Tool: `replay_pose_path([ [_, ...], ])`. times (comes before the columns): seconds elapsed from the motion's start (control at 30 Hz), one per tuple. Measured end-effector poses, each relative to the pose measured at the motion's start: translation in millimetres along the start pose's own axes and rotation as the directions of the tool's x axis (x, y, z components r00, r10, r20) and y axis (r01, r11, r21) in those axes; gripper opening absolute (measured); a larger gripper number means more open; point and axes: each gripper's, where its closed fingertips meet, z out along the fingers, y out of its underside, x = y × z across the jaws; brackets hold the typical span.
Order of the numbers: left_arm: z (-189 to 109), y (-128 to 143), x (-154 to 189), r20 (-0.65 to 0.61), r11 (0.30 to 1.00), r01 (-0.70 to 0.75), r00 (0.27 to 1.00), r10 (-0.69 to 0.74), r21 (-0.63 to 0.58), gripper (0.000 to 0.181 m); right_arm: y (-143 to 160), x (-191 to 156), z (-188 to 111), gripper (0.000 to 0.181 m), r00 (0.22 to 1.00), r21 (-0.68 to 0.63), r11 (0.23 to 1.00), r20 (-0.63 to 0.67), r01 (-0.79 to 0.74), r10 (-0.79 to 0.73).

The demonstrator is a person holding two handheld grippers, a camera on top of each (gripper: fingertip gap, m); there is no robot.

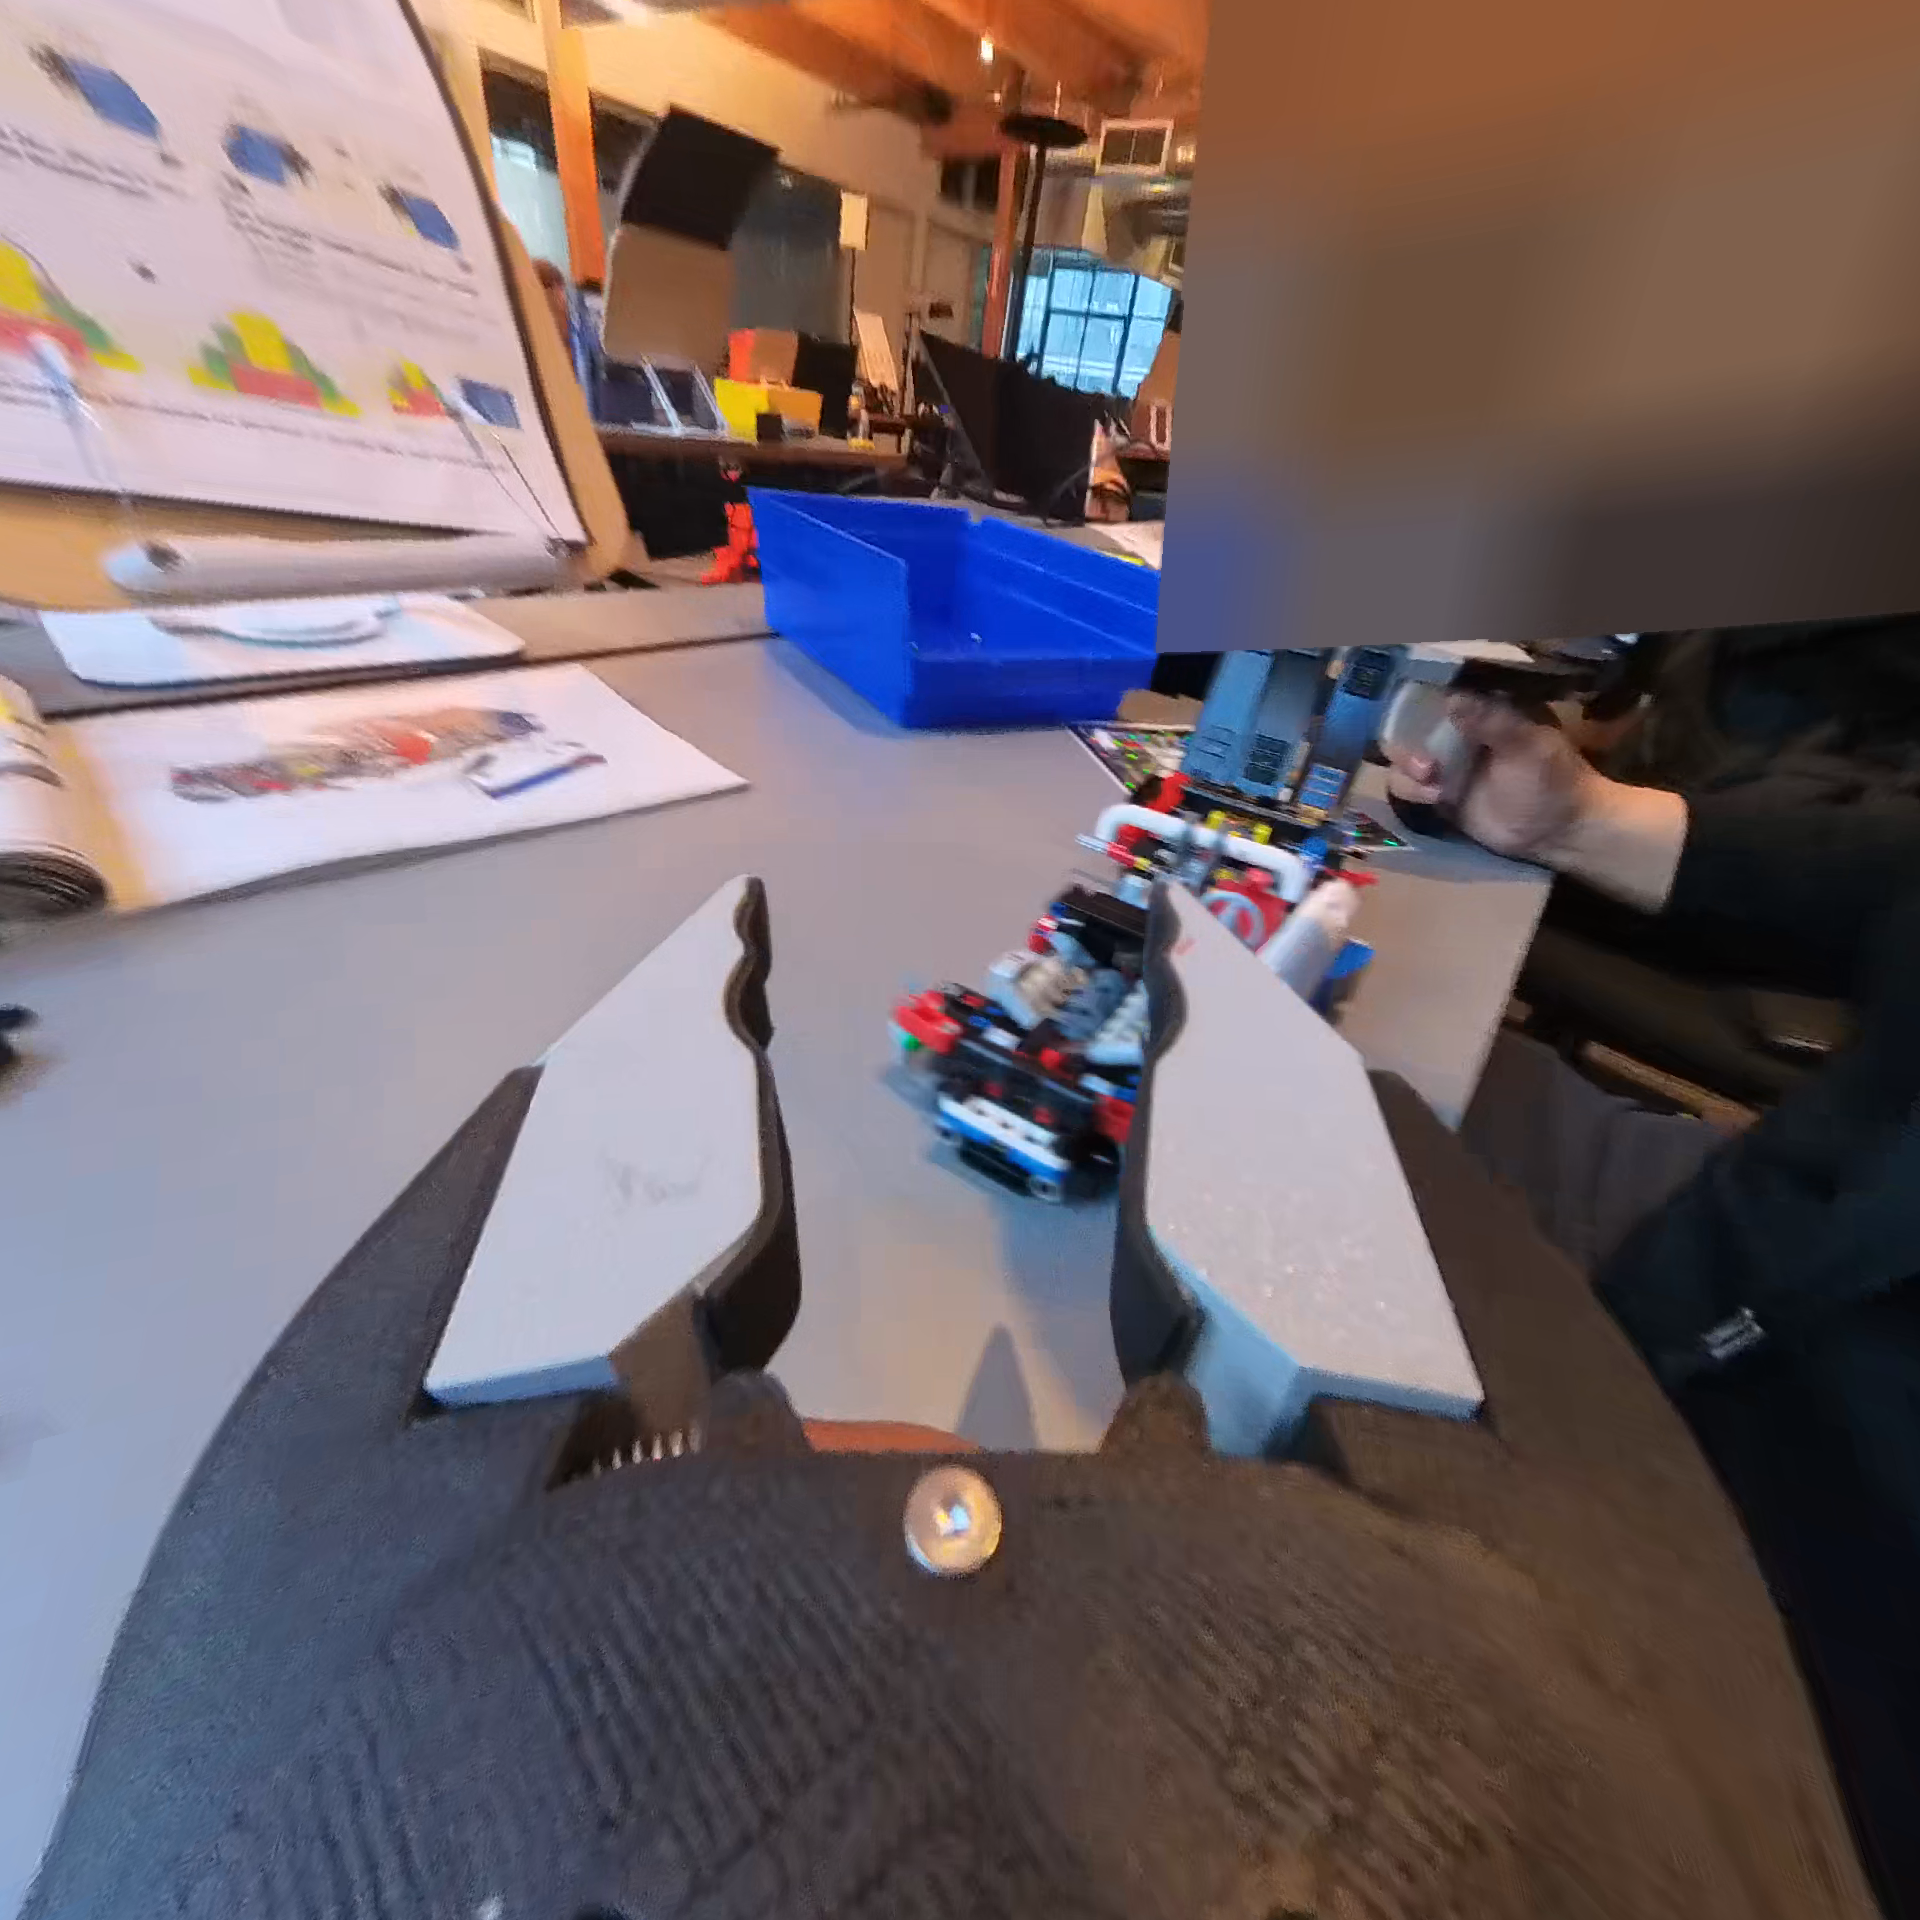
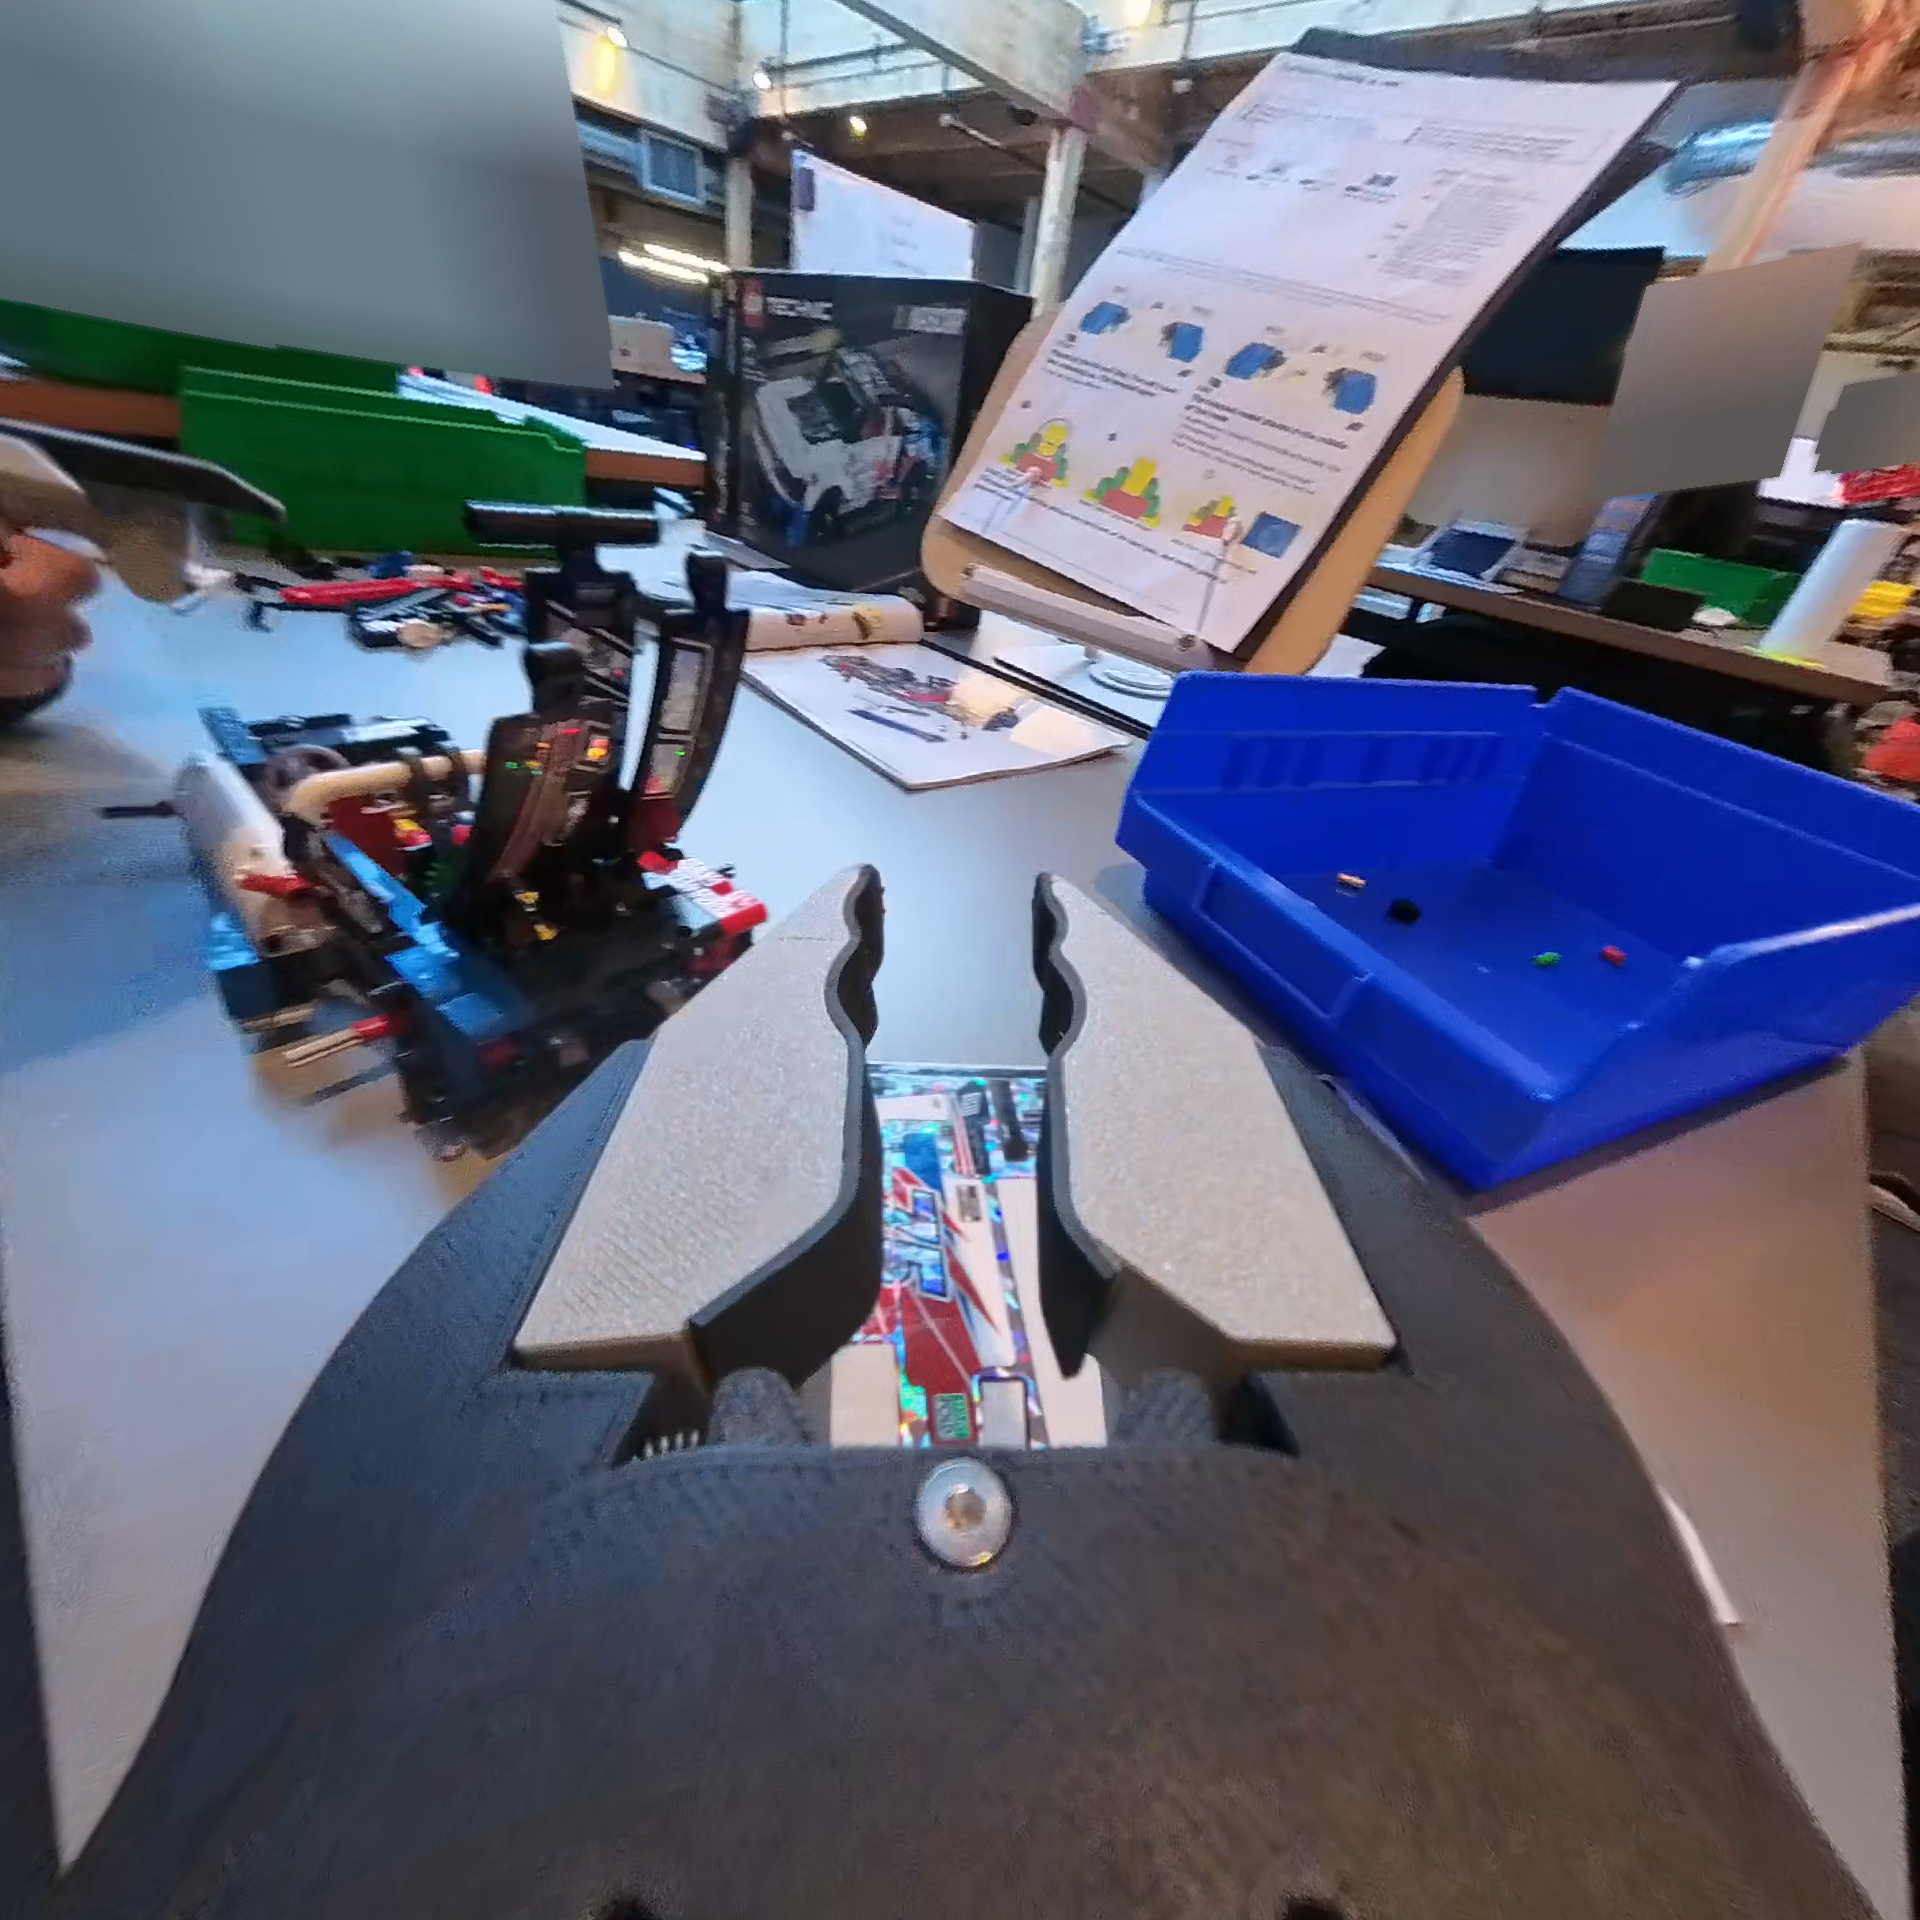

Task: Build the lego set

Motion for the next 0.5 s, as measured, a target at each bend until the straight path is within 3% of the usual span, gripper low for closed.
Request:
replay_pose_path([
  [0.17,14,-9,-36,-0.126,0.995,0.102,0.987,-0.099,0.019,0.066,5,21,10,0.025,0.995,-0.032,0.999,-0.101,0.001,-0.004],
  [0.37,21,-3,-29,-0.107,0.999,-0.038,0.994,0.037,-0.011,0.061,10,45,15,0.016,0.975,-0.061,0.998,-0.22,0.006,-0.019],
  [0.5,21,-3,-30,-0.102,0.999,-0.039,0.994,0.038,-0.012,0.058,11,51,19,0.012,0.969,-0.073,0.997,-0.244,0.018,-0.035],
])
